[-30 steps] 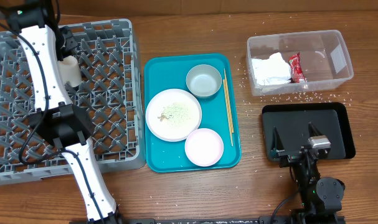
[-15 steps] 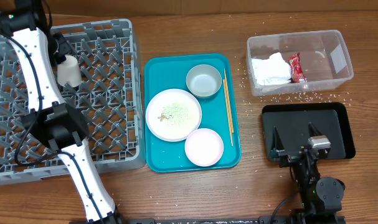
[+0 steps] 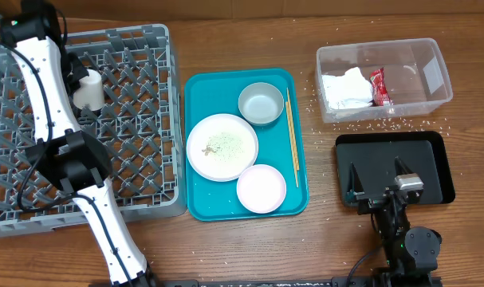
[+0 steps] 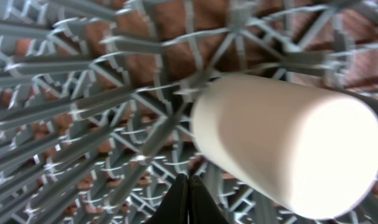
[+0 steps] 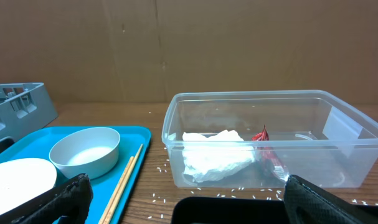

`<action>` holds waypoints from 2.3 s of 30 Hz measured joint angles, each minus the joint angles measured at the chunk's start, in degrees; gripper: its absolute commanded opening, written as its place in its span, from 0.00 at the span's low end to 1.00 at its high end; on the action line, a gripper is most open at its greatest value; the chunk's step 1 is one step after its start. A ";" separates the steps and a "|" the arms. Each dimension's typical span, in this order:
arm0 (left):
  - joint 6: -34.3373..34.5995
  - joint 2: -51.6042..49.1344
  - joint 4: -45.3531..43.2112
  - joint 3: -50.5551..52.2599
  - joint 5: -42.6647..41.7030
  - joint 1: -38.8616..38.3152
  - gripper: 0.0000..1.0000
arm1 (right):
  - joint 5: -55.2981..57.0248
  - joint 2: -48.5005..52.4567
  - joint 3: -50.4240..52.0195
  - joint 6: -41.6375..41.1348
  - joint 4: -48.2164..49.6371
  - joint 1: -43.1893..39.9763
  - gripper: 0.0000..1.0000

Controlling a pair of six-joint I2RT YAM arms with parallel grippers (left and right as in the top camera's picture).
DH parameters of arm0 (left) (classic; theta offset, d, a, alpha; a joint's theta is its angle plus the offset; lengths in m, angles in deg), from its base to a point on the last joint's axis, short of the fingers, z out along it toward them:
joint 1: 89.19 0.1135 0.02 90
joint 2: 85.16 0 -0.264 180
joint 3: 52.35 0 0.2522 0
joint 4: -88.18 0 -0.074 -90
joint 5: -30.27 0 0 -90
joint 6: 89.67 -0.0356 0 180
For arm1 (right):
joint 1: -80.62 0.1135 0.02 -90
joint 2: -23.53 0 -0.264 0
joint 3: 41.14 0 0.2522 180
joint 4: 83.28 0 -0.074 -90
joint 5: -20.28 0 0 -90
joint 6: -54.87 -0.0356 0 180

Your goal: Sort waste into correct bins and load items into the dishwasher

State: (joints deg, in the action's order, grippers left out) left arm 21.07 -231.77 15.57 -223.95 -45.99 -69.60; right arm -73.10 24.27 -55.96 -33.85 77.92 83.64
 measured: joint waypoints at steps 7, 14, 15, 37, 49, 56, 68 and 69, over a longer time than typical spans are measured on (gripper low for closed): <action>1.99 0.22 -0.02 -4.83 -0.46 1.07 0.04 | 0.02 0.00 0.00 0.00 0.00 0.00 1.00; -7.74 3.93 -6.12 -10.45 -14.93 -1.86 0.04 | 0.02 0.00 0.00 0.00 -0.02 0.00 1.00; -8.81 4.37 -6.45 -10.45 -15.43 -2.67 0.04 | 0.02 0.00 0.00 0.02 -0.02 0.00 1.00; -10.86 2.80 -11.47 6.95 -10.99 -2.82 0.04 | 0.02 0.00 0.00 0.02 -0.02 0.00 1.00; -2.38 3.13 -4.13 7.28 5.07 -2.49 0.04 | 0.02 0.00 0.00 0.02 -0.04 -0.02 1.00; 1.16 3.82 -2.99 5.22 7.67 -1.92 0.04 | 0.02 0.00 0.00 0.00 -0.02 0.00 1.00; -6.16 21.09 -10.95 -1.84 -22.34 -11.61 0.57 | 0.00 0.00 0.00 0.02 -0.02 0.00 1.00; -6.62 21.94 -10.91 -2.10 -24.85 -13.42 0.79 | 0.02 0.00 0.00 0.02 0.00 0.00 1.00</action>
State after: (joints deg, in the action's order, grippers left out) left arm 14.44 -209.82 4.66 -226.05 -70.85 -83.02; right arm -73.07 24.27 -55.96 -33.83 77.92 83.64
